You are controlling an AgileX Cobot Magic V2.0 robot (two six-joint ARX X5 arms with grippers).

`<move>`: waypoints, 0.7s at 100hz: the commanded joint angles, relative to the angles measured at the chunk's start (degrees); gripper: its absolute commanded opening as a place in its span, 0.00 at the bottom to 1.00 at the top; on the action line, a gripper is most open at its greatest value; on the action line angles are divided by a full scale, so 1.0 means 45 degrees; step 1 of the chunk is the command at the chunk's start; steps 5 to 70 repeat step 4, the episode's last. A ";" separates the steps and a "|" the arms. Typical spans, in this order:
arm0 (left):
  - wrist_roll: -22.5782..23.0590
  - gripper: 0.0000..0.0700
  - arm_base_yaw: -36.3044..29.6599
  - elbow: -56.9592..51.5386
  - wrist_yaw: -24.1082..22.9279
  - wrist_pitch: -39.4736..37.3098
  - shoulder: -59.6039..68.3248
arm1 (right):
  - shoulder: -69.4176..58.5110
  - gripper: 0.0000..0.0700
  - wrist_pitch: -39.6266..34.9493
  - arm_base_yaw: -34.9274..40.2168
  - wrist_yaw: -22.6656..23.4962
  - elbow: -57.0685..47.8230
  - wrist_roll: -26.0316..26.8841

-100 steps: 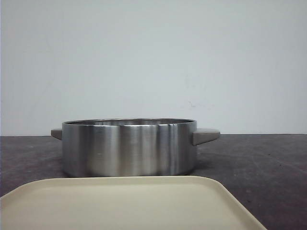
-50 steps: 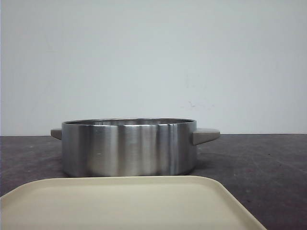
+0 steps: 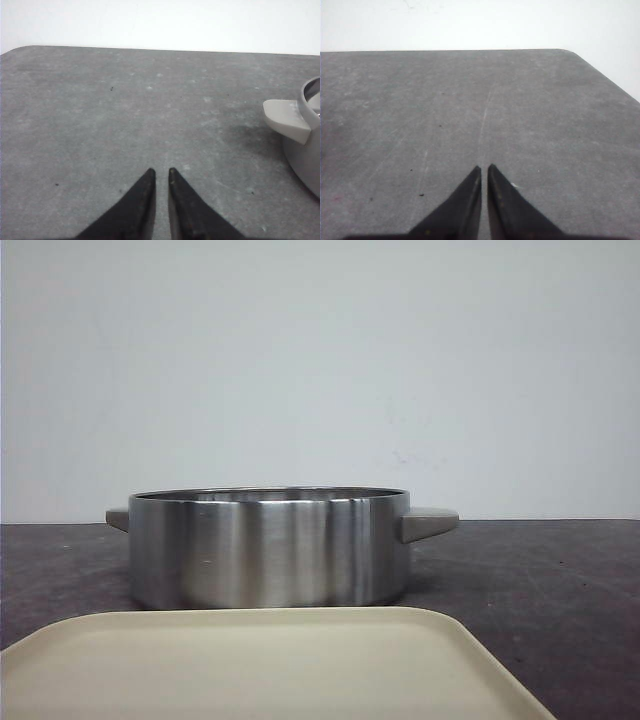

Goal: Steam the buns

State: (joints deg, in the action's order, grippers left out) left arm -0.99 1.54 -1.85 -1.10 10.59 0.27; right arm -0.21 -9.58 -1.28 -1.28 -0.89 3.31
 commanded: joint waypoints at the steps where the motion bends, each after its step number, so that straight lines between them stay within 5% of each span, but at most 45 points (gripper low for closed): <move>1: 0.0107 0.00 0.0010 0.0233 0.0049 0.0034 0.0000 | 0.0000 0.02 0.0165 -0.0010 -0.0039 0.0053 0.0078; 70: 0.0107 0.00 0.0010 0.0233 0.0049 0.0034 0.0000 | 0.0000 0.02 0.0165 -0.0010 -0.0039 0.0049 0.0078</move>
